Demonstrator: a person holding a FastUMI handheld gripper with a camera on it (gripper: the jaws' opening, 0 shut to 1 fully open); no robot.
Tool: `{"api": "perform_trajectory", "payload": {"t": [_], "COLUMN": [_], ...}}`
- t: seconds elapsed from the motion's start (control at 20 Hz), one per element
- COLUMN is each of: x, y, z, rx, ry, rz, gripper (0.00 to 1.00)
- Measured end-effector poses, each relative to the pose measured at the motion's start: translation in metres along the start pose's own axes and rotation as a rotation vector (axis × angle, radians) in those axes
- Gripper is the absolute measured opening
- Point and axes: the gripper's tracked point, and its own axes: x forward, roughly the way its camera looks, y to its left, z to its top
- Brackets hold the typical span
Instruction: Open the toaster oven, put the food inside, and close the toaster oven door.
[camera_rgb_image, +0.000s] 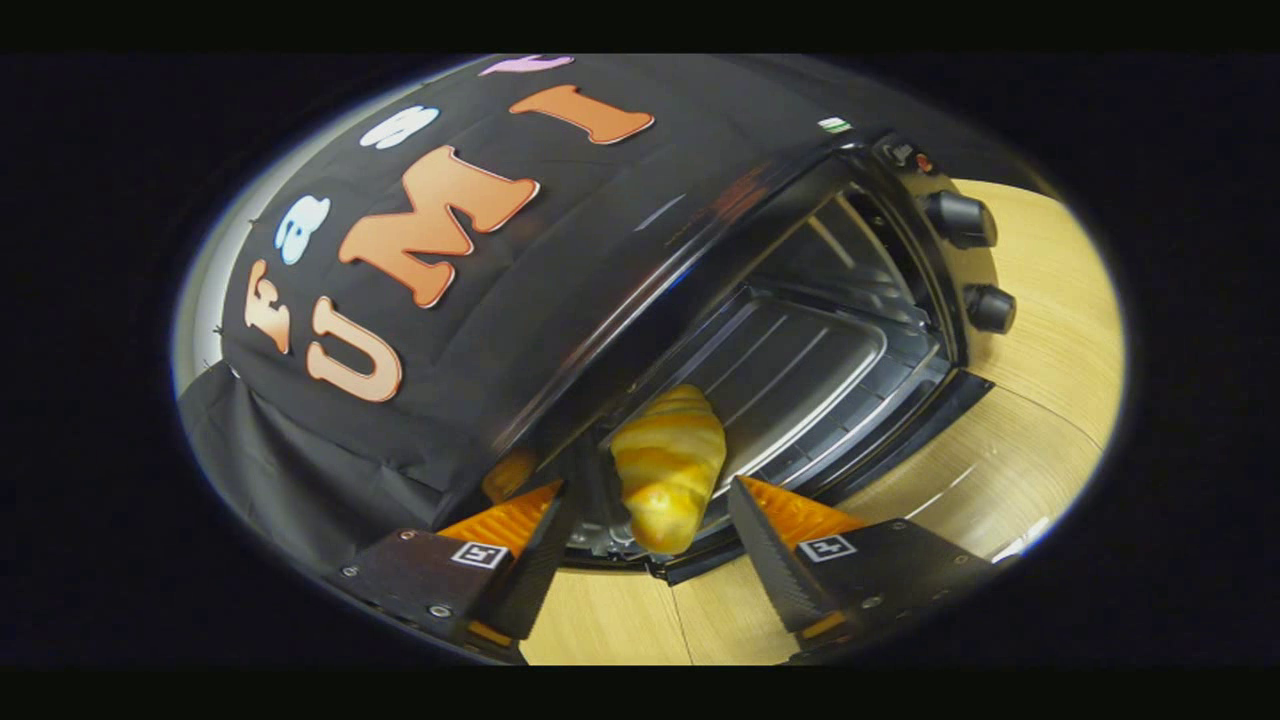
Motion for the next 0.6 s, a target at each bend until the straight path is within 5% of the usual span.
{"api": "perform_trajectory", "payload": {"t": [0.1,0.6], "x": [-0.015,-0.107], "y": [0.004,-0.014], "z": [0.002,-0.002], "rx": [-0.015,-0.233], "ry": [-0.008,-0.016], "rz": [0.016,-0.01], "gripper": [0.97,0.98]}}
